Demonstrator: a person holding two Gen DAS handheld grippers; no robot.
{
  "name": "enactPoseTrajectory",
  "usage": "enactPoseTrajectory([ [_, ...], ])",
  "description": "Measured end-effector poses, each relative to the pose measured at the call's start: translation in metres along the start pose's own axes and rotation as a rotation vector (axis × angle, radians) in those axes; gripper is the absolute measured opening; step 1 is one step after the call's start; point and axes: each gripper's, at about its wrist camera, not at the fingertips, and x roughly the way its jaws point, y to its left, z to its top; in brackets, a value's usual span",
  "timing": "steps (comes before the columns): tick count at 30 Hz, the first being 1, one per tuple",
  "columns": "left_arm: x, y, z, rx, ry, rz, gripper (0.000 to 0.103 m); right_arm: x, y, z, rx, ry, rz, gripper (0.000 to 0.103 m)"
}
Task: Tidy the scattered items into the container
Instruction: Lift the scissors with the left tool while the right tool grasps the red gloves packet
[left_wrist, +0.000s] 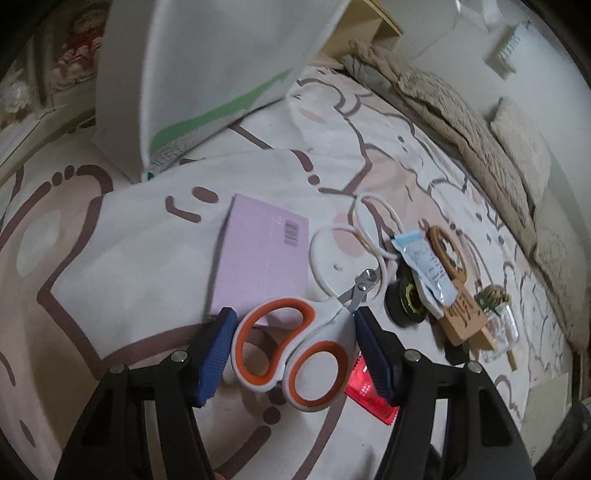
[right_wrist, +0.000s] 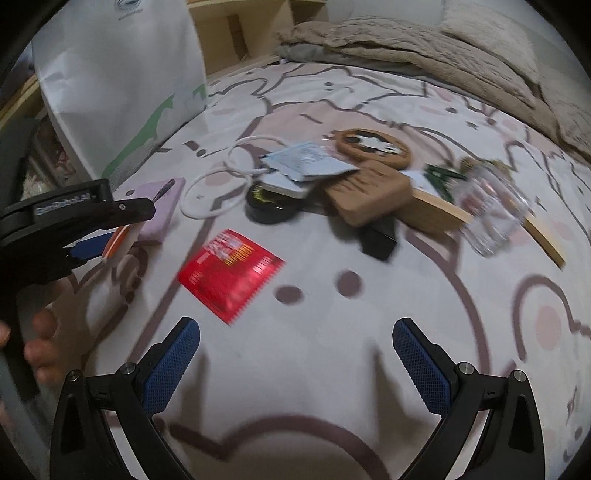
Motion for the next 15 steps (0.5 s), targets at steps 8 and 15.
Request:
enactPoseTrajectory([
  [8,-0.024,0.015,0.009,-0.062,-0.067,-0.035,0.065,0.034,0.028,0.028,0.068,0.057,0.044,0.103],
  [15,-0.045,0.022,0.014,-0.077,-0.141,-0.015,0.065,0.062,0.050,0.034,0.087,0.102,-0.016,0.103],
])
